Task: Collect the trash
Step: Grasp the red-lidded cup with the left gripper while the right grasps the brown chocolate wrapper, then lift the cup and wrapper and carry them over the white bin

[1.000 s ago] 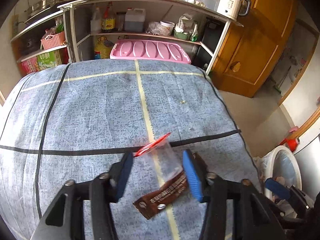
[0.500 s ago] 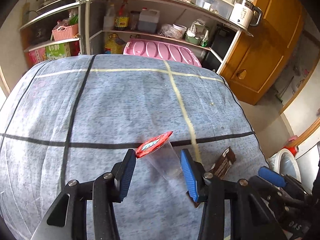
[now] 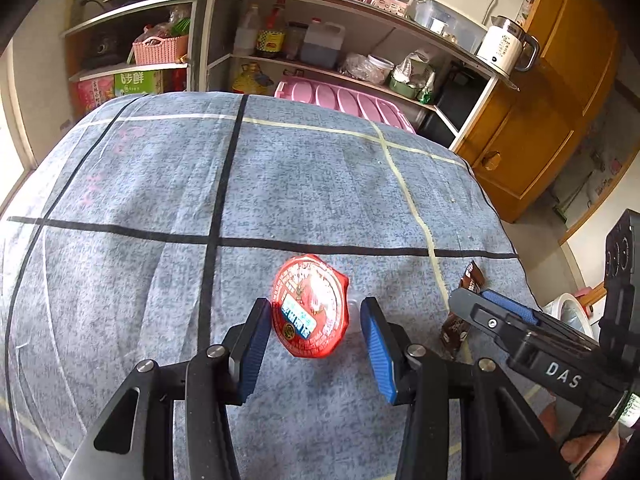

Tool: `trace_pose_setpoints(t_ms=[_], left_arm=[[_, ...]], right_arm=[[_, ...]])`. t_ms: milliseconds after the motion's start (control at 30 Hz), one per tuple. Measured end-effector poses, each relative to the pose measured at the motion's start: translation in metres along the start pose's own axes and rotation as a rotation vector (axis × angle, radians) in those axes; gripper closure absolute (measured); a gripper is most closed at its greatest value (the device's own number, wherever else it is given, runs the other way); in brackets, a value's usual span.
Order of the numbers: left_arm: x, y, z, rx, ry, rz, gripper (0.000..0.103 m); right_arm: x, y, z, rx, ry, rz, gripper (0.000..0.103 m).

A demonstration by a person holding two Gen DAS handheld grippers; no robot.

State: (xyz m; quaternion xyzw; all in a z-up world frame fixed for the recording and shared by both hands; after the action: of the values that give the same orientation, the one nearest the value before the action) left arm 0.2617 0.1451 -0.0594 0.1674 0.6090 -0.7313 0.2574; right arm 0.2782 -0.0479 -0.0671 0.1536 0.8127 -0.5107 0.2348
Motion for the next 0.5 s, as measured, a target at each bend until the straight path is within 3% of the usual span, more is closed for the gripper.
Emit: trace_pose_setpoints(t_ms=[133,233,500], left_arm=[[0.002,-0.002,-0.003,0.001,-0.005,-0.003,0.057],[0.004,-0.003,-0.002,-0.007,-0.003,-0.003,0.057],[0.009,-0.013,0.005,-0.013,0.008,0.021,0.057]], right_arm=[[0.005,0.004,-0.011,0.055,-0.076,0.001,0.072],[0.008,0.002,-0.006,0.051,-0.069,0.003,0.083],[0.015,-0.013,-0.003,0.021,-0.076,0.028,0.084]])
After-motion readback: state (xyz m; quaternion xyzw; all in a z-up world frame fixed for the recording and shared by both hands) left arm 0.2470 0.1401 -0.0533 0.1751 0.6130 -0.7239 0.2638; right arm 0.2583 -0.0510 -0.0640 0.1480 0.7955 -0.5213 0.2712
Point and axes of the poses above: each gripper's, at about its wrist camera, not at the fingertips, and y roughly the way its jaws point, z to its right, x to its underside, the point moved 3 cm from there along y, roughly the way its jaws point, and after that the axes turned 4 degrees about -x, right-handed, at the moved point
